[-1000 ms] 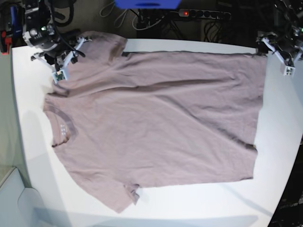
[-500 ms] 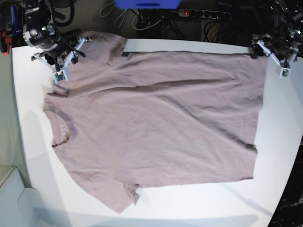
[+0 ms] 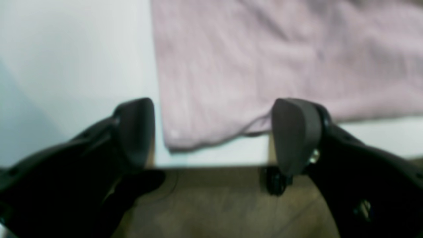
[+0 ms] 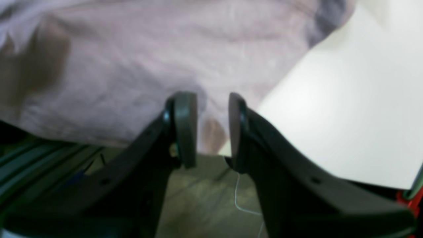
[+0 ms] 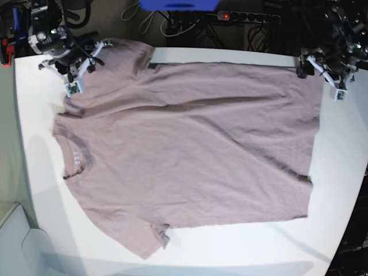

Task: Layout the t-shirt on the table in an organized manner, then fold the t-shirt properly
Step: 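Grasp the shirt's shoulder corners with both grippers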

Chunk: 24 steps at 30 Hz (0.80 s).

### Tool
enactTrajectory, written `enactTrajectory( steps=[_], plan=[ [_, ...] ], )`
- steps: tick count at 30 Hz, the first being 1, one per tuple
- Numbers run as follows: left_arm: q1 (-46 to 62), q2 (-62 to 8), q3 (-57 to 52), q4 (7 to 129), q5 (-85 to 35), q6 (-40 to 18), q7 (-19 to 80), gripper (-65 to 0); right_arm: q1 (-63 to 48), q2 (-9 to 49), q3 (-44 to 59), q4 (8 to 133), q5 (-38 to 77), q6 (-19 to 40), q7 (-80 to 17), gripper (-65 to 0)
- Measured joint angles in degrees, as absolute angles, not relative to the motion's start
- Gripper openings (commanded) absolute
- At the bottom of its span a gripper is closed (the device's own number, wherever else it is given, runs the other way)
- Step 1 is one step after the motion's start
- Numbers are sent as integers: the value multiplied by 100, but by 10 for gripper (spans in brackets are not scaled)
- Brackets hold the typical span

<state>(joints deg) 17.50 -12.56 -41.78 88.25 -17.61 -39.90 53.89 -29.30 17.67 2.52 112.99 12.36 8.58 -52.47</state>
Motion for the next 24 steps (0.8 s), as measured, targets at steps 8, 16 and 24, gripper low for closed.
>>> enactTrajectory(
  steps=[8, 16, 24],
  plan=[
    [1688, -1282, -4171, 8733, -1780, -3988, 5360, -476, -2926, 1763, 261, 11299, 1223, 858, -5245, -472],
    [1645, -1251, -4145, 8720, -1828, -3990, 5376, -649, -2932, 1765, 204, 11299, 1223, 858, -5247, -468],
    [1645, -1253, -4145, 8718, -1846, -3990, 5374, -648, -3004, 1793, -121, 11299, 1219, 858, -5234, -468]
  ],
)
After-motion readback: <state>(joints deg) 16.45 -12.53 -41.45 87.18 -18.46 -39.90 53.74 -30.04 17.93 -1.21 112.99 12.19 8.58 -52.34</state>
